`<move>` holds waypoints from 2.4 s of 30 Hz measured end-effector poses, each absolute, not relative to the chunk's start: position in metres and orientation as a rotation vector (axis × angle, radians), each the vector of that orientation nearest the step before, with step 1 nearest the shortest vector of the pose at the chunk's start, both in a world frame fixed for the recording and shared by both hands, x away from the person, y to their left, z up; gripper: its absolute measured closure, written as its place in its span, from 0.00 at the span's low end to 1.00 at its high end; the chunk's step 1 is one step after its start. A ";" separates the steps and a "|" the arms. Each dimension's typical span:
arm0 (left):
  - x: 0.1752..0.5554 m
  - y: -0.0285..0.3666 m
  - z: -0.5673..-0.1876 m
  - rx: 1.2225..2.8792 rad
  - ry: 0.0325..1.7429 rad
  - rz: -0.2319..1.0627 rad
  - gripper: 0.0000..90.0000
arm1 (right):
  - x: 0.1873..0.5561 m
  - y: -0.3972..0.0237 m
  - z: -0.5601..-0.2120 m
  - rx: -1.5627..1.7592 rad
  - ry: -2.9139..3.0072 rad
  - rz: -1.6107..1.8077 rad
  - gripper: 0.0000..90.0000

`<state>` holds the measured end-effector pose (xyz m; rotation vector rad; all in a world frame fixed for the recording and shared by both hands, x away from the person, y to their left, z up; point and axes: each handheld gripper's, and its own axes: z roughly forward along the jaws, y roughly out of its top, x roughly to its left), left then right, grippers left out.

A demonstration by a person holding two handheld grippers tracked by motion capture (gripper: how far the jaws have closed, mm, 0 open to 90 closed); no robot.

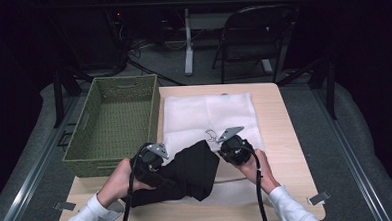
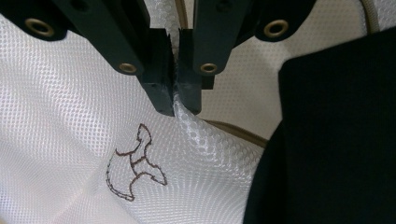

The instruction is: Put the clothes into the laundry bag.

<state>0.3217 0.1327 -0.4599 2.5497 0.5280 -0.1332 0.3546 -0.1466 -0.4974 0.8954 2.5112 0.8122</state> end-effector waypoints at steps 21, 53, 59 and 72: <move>0.318 0.111 -0.505 2.640 0.462 -0.130 0.62 | 0.353 -0.143 -0.493 0.907 2.503 0.850 0.96; 0.341 0.079 -0.514 2.470 0.813 -0.002 0.59 | 0.343 -0.135 -0.473 0.906 2.452 0.971 0.97; 0.342 0.076 -0.519 2.507 0.788 0.053 0.47 | 0.346 -0.134 -0.481 0.914 2.480 0.948 0.97; 0.323 0.100 -0.505 2.572 0.679 0.069 0.19 | 0.347 -0.136 -0.484 0.918 2.502 0.931 0.96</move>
